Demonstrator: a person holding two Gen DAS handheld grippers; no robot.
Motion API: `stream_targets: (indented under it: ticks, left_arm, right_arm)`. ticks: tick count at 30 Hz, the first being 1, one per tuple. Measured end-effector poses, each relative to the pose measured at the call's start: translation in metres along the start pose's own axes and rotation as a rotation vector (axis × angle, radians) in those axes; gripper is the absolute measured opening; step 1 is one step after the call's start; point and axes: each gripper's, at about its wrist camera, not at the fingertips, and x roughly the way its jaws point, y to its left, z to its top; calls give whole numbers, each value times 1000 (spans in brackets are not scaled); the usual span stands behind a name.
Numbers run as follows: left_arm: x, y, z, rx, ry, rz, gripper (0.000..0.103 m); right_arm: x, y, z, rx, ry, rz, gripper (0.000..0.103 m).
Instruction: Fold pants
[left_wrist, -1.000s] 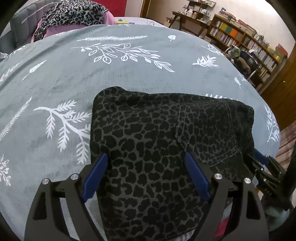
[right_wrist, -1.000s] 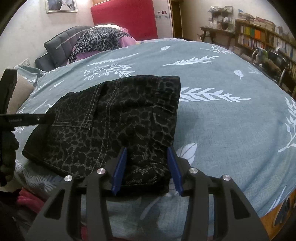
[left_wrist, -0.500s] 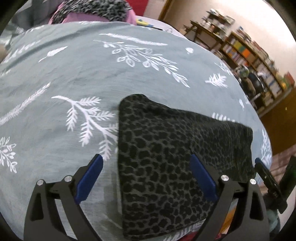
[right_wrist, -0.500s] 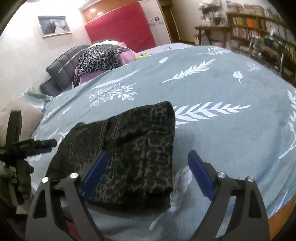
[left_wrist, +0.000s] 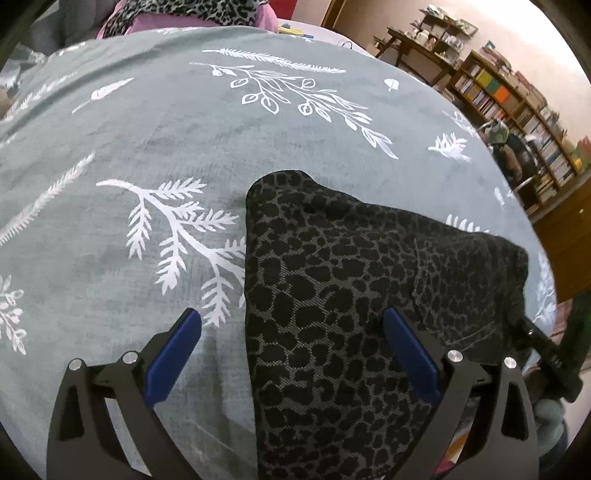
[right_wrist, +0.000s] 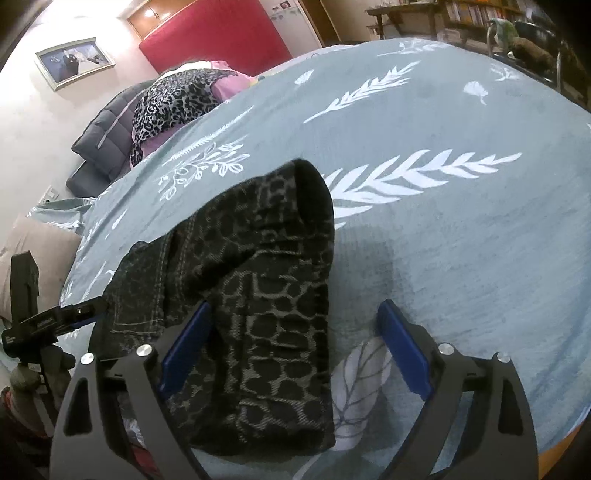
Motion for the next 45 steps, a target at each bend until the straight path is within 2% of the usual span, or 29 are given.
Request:
stream_targets:
  ticks: [11, 30, 35, 37, 41, 45]
  left_arm:
    - [7, -8, -1, 35, 13, -7, 98]
    - [13, -13, -1, 59, 28, -18, 98]
    - [26, 4, 3, -16, 85, -141, 98]
    - [29, 11, 5, -36, 94, -183, 98]
    - [31, 15, 7, -28, 95, -255, 98]
    - [37, 13, 11, -34, 115, -363, 97]
  right_arm:
    - [9, -5, 2, 3, 25, 32, 99]
    - [19, -4, 7, 5, 56, 81, 99]
    - [31, 15, 2, -20, 128, 190, 98]
    - [33, 16, 4, -25, 132, 187, 98]
    - [36, 2, 13, 68, 132, 257, 97]
    - [43, 8, 18, 15, 162, 231, 97]
